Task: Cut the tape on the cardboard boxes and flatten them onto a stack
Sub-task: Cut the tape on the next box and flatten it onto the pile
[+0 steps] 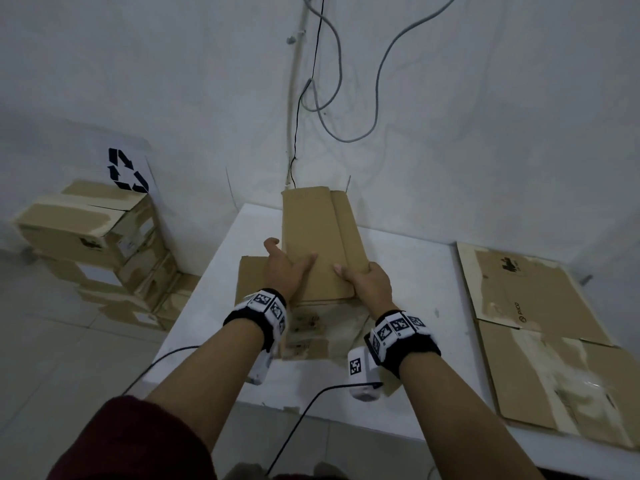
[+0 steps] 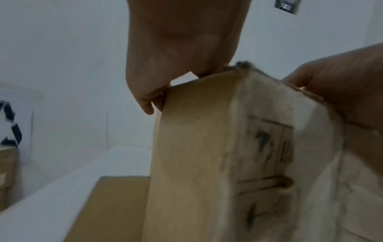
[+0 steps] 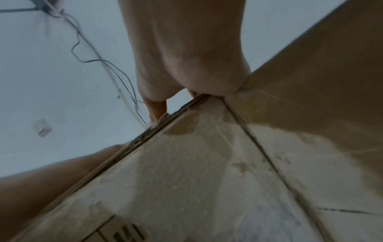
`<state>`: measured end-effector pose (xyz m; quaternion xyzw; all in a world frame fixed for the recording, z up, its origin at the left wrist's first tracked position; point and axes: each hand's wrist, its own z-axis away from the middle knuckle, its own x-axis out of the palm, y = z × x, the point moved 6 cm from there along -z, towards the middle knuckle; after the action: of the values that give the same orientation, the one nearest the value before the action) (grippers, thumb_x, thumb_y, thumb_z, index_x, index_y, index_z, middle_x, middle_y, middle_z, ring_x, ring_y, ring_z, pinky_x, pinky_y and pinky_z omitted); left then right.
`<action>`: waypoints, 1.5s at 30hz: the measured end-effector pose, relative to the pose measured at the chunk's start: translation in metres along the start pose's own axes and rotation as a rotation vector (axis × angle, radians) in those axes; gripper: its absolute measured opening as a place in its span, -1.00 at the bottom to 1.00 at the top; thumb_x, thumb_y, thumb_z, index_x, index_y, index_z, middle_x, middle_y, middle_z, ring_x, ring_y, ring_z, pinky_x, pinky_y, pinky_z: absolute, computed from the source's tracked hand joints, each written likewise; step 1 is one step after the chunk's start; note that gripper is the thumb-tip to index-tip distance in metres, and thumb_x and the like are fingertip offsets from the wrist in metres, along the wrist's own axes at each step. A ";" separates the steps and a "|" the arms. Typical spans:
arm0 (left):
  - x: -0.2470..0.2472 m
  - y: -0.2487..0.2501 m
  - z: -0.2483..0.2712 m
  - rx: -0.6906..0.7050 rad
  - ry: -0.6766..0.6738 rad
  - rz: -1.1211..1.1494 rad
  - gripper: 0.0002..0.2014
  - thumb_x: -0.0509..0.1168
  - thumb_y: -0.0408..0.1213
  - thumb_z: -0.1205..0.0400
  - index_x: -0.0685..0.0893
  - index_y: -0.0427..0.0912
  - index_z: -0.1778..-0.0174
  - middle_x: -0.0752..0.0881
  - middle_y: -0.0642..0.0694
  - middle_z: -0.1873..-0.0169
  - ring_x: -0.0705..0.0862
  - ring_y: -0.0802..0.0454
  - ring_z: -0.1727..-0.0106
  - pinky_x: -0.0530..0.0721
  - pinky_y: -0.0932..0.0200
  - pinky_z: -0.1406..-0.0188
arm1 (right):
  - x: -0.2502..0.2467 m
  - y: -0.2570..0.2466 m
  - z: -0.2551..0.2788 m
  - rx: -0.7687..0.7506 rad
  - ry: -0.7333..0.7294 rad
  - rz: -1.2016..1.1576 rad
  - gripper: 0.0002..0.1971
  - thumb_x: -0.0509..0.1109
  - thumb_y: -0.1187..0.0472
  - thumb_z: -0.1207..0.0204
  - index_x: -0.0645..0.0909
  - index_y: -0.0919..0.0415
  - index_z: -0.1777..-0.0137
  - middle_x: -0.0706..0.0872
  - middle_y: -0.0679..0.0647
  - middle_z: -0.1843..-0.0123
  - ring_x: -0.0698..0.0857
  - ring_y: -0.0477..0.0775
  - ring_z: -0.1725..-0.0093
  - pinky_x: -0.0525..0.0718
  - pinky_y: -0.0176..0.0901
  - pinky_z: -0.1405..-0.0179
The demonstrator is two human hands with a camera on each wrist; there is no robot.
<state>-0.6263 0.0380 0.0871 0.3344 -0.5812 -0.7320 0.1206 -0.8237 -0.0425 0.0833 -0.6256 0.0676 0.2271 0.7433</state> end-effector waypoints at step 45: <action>0.033 0.020 -0.119 -0.575 -0.279 0.524 -0.33 0.23 0.21 -0.61 0.46 -0.30 -0.42 0.57 -0.32 -0.36 0.57 -0.23 -0.36 0.55 -0.04 -0.29 | 0.002 -0.005 -0.005 -0.047 0.095 0.011 -0.33 0.58 -0.27 -0.32 0.50 0.03 -0.33 0.62 -0.17 -0.05 0.61 -0.14 0.04 0.48 -0.39 0.29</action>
<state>-0.5803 -0.0782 0.0817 0.0253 -0.4290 -0.8475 0.3115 -0.8190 -0.0470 0.0865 -0.6527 0.1008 0.2029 0.7229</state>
